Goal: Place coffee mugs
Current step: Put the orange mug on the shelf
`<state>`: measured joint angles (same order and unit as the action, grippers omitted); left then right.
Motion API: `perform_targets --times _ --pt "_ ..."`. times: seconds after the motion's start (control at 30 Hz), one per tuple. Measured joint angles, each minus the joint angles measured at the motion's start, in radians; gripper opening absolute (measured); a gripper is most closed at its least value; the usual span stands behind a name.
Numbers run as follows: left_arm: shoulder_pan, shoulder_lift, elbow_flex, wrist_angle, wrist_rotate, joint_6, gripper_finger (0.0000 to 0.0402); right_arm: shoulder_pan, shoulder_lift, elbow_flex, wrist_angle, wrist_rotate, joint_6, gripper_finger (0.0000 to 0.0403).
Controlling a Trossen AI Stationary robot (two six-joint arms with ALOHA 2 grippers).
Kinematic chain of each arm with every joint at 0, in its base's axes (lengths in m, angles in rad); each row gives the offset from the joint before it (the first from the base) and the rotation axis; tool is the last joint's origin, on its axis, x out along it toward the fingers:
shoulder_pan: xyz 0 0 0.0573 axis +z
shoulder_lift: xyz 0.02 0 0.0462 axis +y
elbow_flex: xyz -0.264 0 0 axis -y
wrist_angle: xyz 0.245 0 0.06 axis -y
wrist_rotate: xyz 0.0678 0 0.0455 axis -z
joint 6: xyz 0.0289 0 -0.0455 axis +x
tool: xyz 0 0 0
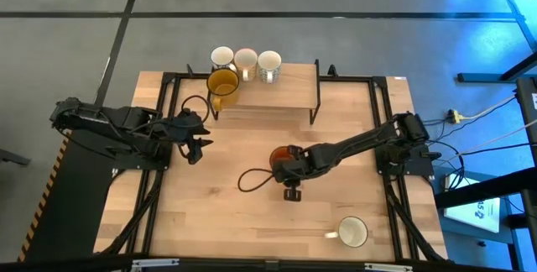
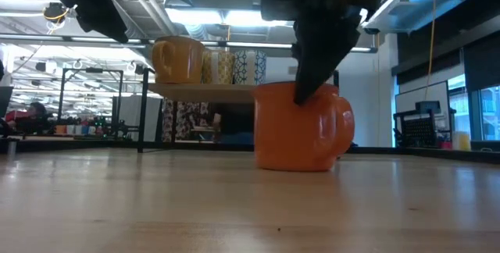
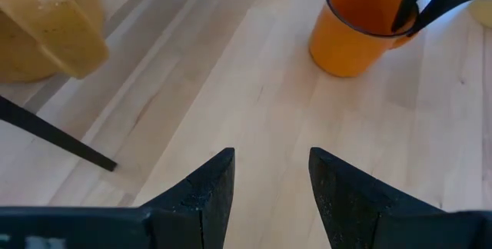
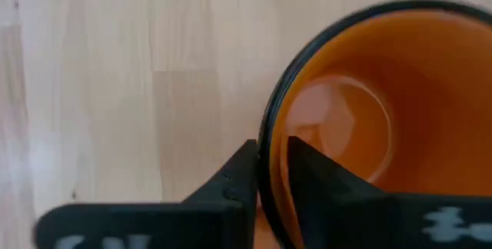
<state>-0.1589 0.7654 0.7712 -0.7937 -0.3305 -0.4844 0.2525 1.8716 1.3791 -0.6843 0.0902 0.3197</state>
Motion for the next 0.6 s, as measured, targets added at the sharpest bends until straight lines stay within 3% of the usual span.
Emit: perform_targets --times 0.17,0.33,0.47,0.6 --pt "0.0 0.0 0.0 -0.001 0.0 0.0 0.0163 0.001 -0.012 0.022 -0.034 -0.019 0.059 0.0128" --pt "0.0 0.0 0.0 -0.002 0.001 0.0 0.0163 0.021 -0.055 0.14 -0.269 -0.051 0.256 0.0182" --pt "0.0 0.0 0.0 -0.002 0.002 -0.003 0.0163 0.085 -0.079 0.182 -0.445 0.026 0.523 0.0201" --pt "0.0 0.0 0.0 -0.002 0.002 -0.021 0.0163 0.183 -0.076 0.142 -0.447 0.189 0.823 0.0204"
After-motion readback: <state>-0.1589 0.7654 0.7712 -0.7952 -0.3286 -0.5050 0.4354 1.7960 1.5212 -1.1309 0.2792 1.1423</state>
